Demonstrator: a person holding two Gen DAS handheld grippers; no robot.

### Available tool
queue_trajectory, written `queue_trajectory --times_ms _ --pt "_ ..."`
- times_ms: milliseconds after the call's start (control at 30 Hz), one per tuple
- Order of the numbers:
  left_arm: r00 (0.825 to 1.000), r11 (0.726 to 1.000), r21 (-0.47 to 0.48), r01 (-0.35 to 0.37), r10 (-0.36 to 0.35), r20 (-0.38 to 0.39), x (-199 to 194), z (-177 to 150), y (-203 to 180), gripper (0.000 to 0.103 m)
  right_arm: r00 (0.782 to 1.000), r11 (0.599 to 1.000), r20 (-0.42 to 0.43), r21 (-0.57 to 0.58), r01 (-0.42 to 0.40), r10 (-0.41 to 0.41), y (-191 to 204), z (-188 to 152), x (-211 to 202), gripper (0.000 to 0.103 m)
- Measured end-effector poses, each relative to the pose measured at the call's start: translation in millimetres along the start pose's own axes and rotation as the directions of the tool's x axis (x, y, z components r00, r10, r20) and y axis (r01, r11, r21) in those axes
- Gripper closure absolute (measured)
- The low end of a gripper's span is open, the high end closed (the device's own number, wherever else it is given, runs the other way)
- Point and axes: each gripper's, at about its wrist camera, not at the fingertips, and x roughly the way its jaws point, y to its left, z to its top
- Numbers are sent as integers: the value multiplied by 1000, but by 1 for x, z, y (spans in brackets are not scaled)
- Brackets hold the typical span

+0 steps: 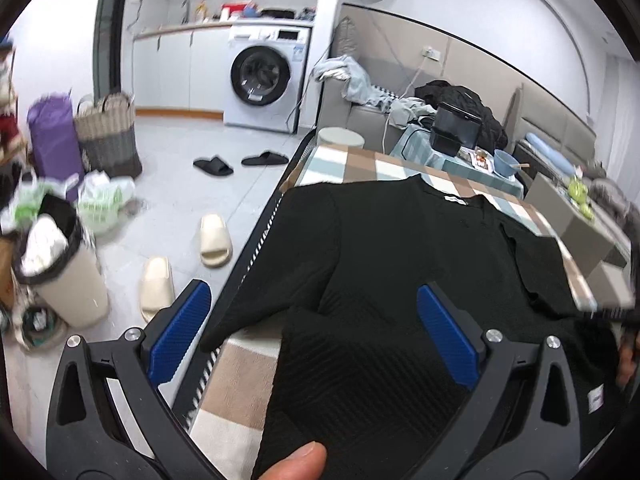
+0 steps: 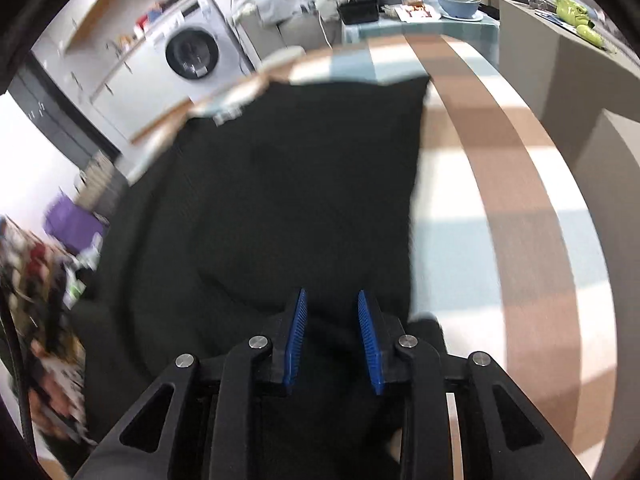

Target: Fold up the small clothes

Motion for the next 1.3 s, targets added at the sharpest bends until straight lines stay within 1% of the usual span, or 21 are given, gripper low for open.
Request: queue_trajectory --times_ms 100,167,233,333,400,467,500,600,633,700,733,900,933,967,1000,1033,1067,1133,1167,1200,1300 --pt "1000 998 -57 -20 19 -17 3 0 23 1 999 999 10 -4 38 -38 -6 -20 -7 75" --pt "998 995 -84 -55 52 -36 7 -1 40 1 998 999 48 -8 50 -49 -3 -28 -19 72" --pt "995 988 -137 -76 67 -70 13 -4 58 1 996 1000 89 -10 20 -19 2 -37 -33 68" --pt "992 960 -275 -55 22 -123 25 -8 98 1 986 998 158 16 -61 58 9 -42 -50 63" --pt "989 927 -374 -34 -23 -149 33 -14 127 5 977 994 187 24 -107 100 12 -47 -60 62" --pt "981 883 -470 -23 -70 -179 44 -22 149 9 973 991 196 21 -131 125 17 -52 -67 61" --pt "977 861 -509 3 -111 -181 50 -26 160 13 971 990 198 18 -140 134 19 -53 -68 61" --pt "953 783 -618 67 -234 -193 69 -40 187 15 969 985 187 32 -168 159 21 -50 -64 60" --pt "933 727 -679 106 -308 -184 79 -48 196 15 969 983 181 45 -176 165 19 -49 -62 60" --pt "907 660 -739 131 -380 -179 95 -60 205 16 970 980 177 75 -184 169 17 -50 -59 60" --pt "898 638 -758 138 -404 -177 102 -65 208 16 969 979 178 80 -186 169 14 -49 -57 60" --pt "868 586 -798 137 -459 -188 136 -81 208 16 967 976 193 106 -191 168 9 -52 -60 60" --pt "870 579 -806 123 -454 -193 140 -79 204 23 967 976 194 112 -189 165 7 -52 -60 60" --pt "875 583 -805 107 -440 -202 144 -76 201 28 967 975 196 118 -188 163 7 -52 -60 60" --pt "881 596 -798 90 -421 -215 147 -73 197 38 967 975 198 122 -187 161 6 -52 -61 60" --pt "896 614 -786 69 -384 -221 149 -70 197 51 967 975 200 125 -186 159 5 -52 -61 60" --pt "906 620 -783 50 -358 -226 148 -59 187 60 966 974 206 128 -185 156 4 -53 -62 60" --pt "932 629 -777 14 -290 -217 144 -46 180 87 966 974 211 137 -181 150 2 -55 -62 60" --pt "943 643 -766 -1 -253 -214 139 -39 179 93 966 973 212 143 -180 147 1 -57 -62 60" --pt "956 674 -739 -8 -212 -203 135 -31 174 96 966 972 215 151 -179 144 0 -58 -62 60" --pt "981 757 -653 7 -132 -143 115 0 152 98 964 969 222 164 -182 144 -4 -63 -63 60"
